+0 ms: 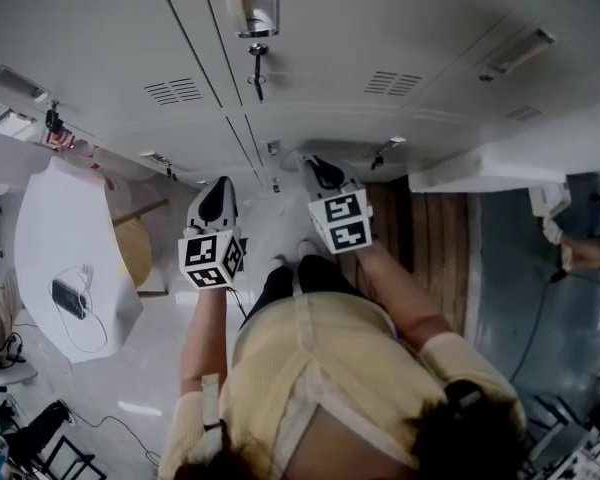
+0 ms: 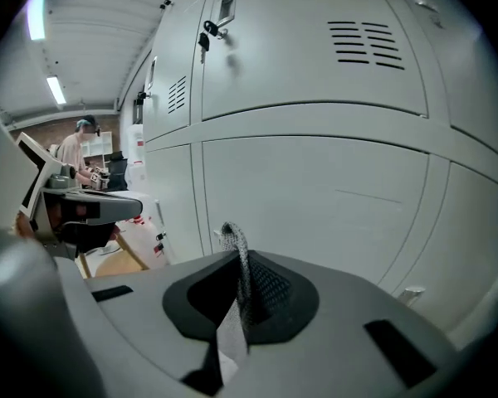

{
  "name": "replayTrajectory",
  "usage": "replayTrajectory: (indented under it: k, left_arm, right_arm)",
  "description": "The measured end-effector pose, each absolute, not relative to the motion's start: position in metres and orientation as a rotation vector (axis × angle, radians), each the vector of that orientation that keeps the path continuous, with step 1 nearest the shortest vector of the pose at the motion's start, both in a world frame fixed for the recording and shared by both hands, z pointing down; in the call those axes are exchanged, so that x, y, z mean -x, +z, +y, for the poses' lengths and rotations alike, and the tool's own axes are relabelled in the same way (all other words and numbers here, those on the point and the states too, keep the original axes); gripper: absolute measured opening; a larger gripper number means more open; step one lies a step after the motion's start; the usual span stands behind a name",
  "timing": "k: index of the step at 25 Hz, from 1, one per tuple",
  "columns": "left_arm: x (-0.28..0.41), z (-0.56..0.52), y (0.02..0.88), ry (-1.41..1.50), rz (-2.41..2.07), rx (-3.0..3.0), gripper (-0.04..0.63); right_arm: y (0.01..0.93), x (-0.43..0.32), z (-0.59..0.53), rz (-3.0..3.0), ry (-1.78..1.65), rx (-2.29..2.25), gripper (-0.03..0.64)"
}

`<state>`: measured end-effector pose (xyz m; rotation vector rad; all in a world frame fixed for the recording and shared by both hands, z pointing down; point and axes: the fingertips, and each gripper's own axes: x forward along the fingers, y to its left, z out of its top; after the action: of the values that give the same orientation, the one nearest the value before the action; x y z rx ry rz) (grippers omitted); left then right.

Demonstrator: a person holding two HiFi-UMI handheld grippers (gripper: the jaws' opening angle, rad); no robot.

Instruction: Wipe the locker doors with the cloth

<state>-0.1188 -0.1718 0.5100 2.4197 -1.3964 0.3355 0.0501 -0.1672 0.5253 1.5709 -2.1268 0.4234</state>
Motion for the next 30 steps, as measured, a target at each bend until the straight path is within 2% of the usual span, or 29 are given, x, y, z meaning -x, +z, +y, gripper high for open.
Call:
replayTrajectory:
  k: [15,30]
  left_arm:
    - [0.156,-0.165,0.530,0.292,-1.519,-2.272,0.002]
    - [0.124,-0.181,0.533,0.331,-1.399,-2.352,0.002]
  right_arm:
    - [0.556,-0.003,-0.202,-2.176,0.336,-1.465,0.014]
    - [0.562,-0.055,-0.201,-2.061,0.361,-1.595,0.014]
